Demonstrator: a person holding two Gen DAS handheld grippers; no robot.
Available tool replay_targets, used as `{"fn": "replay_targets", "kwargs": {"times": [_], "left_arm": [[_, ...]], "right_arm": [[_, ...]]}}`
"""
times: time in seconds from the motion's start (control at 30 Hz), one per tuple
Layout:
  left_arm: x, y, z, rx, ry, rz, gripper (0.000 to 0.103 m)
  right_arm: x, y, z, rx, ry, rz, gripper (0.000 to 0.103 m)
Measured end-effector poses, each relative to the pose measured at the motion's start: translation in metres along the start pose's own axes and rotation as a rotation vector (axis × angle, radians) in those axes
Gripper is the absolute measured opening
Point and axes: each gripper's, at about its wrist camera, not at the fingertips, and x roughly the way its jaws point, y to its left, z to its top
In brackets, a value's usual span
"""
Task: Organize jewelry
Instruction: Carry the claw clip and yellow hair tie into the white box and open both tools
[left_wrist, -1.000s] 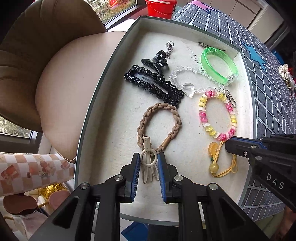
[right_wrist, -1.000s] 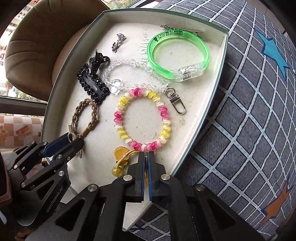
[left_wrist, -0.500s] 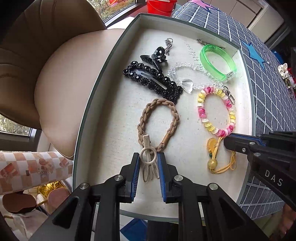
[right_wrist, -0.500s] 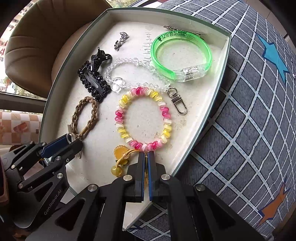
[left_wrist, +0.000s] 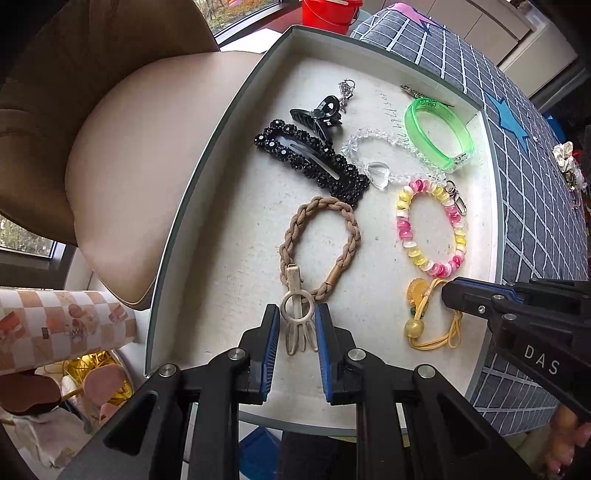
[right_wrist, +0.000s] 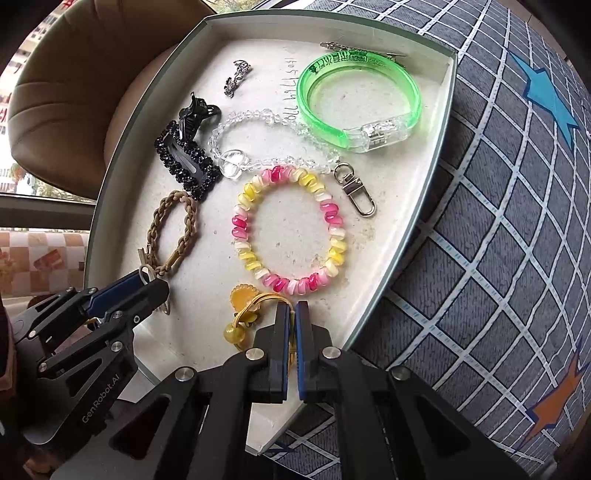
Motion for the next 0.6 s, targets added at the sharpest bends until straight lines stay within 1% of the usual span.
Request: {"fn": "replay_targets", "kwargs": {"times": [0.17, 0.37, 0.43, 0.47, 0.5, 0.53, 0.57, 0.6], "left_arm": [[-0.003, -0.005, 0.0, 0.007, 0.005, 0.008, 0.027], [-0.003, -0.012, 0.0, 0.033, 0.01, 0.027, 0.028], [-0.004, -0.014, 0.001, 0.037, 0.009, 0.022, 0.028], [-0.004, -0.014, 0.001, 0.037, 0.009, 0.019, 0.03], [-0.005, -0.015, 0.001, 0.036, 0.008, 0.017, 0.039], [-0.006, -0.014, 0.001, 0.033, 0.002, 0.02, 0.075], [-0.009, -0.014, 0.001, 0.027, -0.018, 0.032, 0.095], [-0.014, -0.015, 0.001, 0.029, -0.045, 0.043, 0.095]], "right_arm": [[-0.004, 0.001, 0.0, 0.007, -0.008, 0.004, 0.004], [-0.022, 0.002, -0.001, 0.009, -0.031, 0.006, 0.004], [-0.027, 0.003, -0.001, 0.004, -0.032, 0.003, 0.006], [-0.029, 0.004, -0.001, -0.001, -0.034, 0.001, 0.007], [-0.031, 0.005, -0.001, -0.005, -0.035, -0.003, 0.01], [-0.031, 0.005, -0.002, -0.008, -0.031, -0.006, 0.021], [-0.031, 0.006, -0.003, -0.01, -0.028, -0.011, 0.029], [-0.032, 0.006, -0.003, -0.012, -0.029, -0.018, 0.049]]}}
